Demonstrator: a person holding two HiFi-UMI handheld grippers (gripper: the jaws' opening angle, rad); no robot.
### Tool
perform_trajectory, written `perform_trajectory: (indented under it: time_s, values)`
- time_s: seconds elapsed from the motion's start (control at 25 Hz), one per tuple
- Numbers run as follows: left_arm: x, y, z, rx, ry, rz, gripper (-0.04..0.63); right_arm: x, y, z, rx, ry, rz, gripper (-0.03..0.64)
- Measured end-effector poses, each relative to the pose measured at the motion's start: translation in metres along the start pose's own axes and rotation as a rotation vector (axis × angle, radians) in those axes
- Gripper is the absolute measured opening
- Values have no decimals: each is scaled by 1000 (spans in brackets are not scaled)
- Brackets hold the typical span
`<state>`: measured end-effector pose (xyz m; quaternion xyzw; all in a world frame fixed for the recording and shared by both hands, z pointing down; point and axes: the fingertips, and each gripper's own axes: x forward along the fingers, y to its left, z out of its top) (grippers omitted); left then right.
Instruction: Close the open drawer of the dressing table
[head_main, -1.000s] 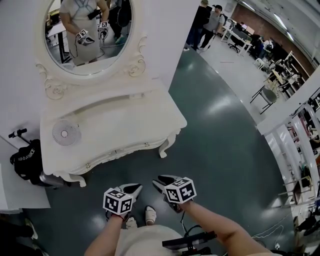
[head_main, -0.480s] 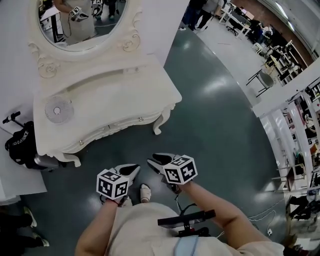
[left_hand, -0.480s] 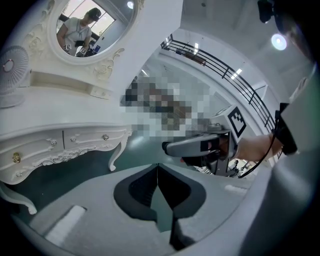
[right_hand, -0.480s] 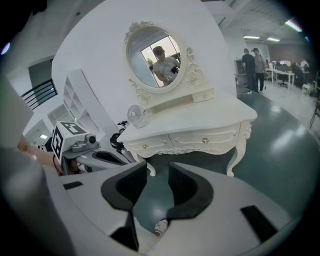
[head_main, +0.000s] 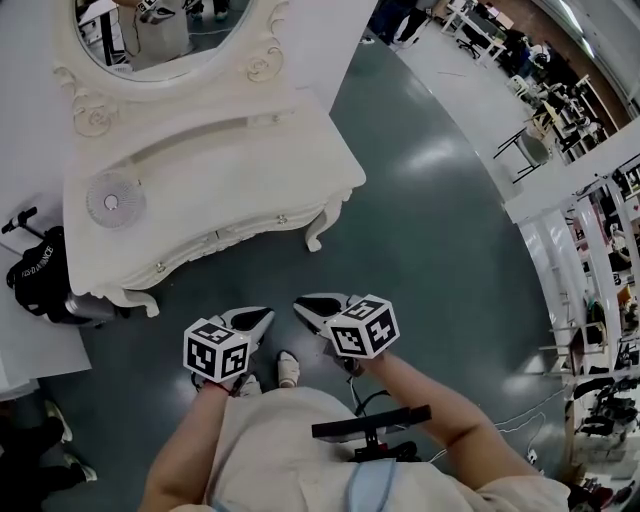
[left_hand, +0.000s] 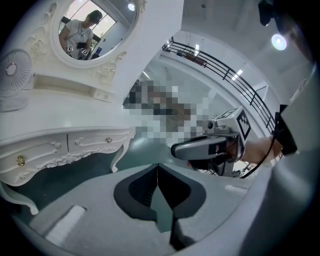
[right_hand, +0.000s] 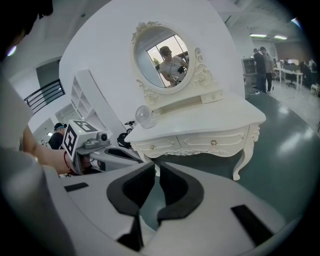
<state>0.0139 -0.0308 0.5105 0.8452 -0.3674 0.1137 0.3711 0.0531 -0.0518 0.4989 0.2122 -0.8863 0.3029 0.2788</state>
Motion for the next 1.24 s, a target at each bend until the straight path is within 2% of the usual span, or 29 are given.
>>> perform_trajectory:
  time_s: [0.28, 1.24]
  values:
    - [0, 0, -2, -8, -5, 3, 9, 1, 8, -5, 3, 10, 33, 15]
    - [0, -12, -13, -6, 7, 15, 9, -7, 16, -19, 5, 22, 57, 15]
